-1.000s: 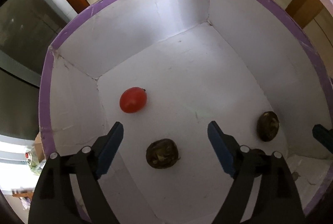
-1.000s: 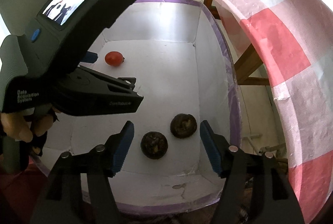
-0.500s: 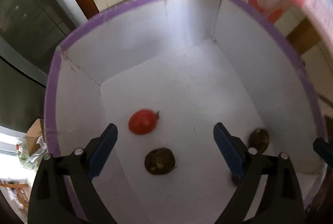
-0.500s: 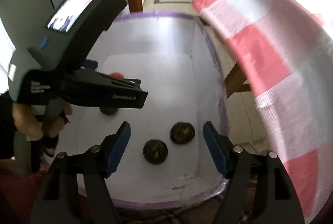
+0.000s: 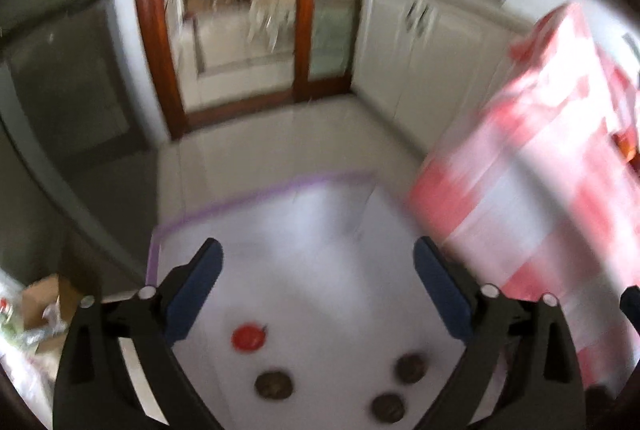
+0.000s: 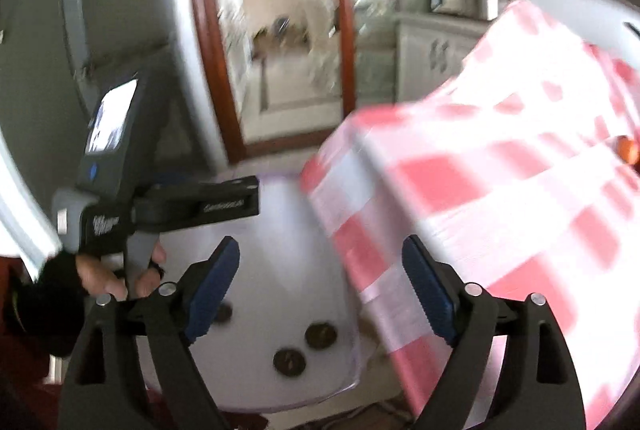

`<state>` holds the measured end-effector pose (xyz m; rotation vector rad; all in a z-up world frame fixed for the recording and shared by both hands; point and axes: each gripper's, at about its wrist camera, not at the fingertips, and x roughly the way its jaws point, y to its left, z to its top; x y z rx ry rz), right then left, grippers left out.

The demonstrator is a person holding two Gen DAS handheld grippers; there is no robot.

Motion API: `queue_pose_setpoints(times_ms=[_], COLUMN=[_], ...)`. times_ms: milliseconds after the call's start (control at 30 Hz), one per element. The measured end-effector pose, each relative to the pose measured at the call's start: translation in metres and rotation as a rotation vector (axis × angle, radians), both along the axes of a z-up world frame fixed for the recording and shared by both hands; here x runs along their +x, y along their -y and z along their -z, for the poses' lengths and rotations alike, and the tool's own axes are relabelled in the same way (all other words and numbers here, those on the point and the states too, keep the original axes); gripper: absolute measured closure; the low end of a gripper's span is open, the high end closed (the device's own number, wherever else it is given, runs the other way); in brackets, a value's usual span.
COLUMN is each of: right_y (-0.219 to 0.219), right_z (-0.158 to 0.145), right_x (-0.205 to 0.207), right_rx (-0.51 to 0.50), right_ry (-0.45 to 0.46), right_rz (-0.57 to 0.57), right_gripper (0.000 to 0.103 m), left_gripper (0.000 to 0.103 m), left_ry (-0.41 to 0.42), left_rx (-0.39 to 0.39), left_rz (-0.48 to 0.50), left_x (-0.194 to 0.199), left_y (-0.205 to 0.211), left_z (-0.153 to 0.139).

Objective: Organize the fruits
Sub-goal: 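Move both open tools back to the fruit cluster on the table, then grasp the red apple with the right tool while the left grasps a mandarin orange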

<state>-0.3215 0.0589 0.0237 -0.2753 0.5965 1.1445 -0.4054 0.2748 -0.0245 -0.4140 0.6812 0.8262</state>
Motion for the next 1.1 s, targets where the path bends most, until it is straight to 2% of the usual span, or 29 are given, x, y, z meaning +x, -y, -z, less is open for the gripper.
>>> queue_pose_setpoints(times_ms=[133, 200, 367, 467, 567, 700, 900, 1033, 1100], right_y=[0.03, 0.048, 0.101, 0.141, 0.182, 0.231, 0.286, 0.311, 0.323], right_z=[-0.04, -0.055, -0.084, -0.087, -0.08, -0.063, -0.032, -0.018, -0.01], right_x=[0.022, 0.036, 0.084, 0.117, 0.153, 0.203, 0.275, 0.323, 0.354], right_rx=[0.127, 0.18, 0.255, 0.264, 0.252, 0.233, 0.172, 0.142, 0.118], right_ry=[-0.002, 0.003, 0.002, -0.001, -0.043, -0.152, -0.28, -0.293, -0.303], right_rz=[0.14, 0.212, 0.426, 0.566, 0.697, 0.868, 1.08, 1.187, 1.238], right_gripper=[0.017, 0.016, 0.016, 0.016, 0.016, 0.016, 0.016, 0.016, 0.016], left_gripper=[0.002, 0.002, 0.002, 0.002, 0.002, 0.002, 0.002, 0.002, 0.002], left_ry=[0.119, 0.154, 0.26, 0.295, 0.307, 0.269, 0.193, 0.185, 0.175], left_rx=[0.123, 0.148, 0.154, 0.149, 0.12, 0.045, -0.117, -0.143, -0.172], left_rz=[0.095, 0.147, 0.328, 0.435, 0.528, 0.639, 0.693, 0.688, 0.7], left_x=[0.016, 0.029, 0.076, 0.119, 0.162, 0.235, 0.346, 0.39, 0.398], left_y=[0.025, 0.039, 0.086, 0.119, 0.149, 0.18, 0.219, 0.234, 0.235], left_z=[-0.05, -0.066, -0.099, -0.112, -0.12, -0.11, -0.076, -0.06, -0.055])
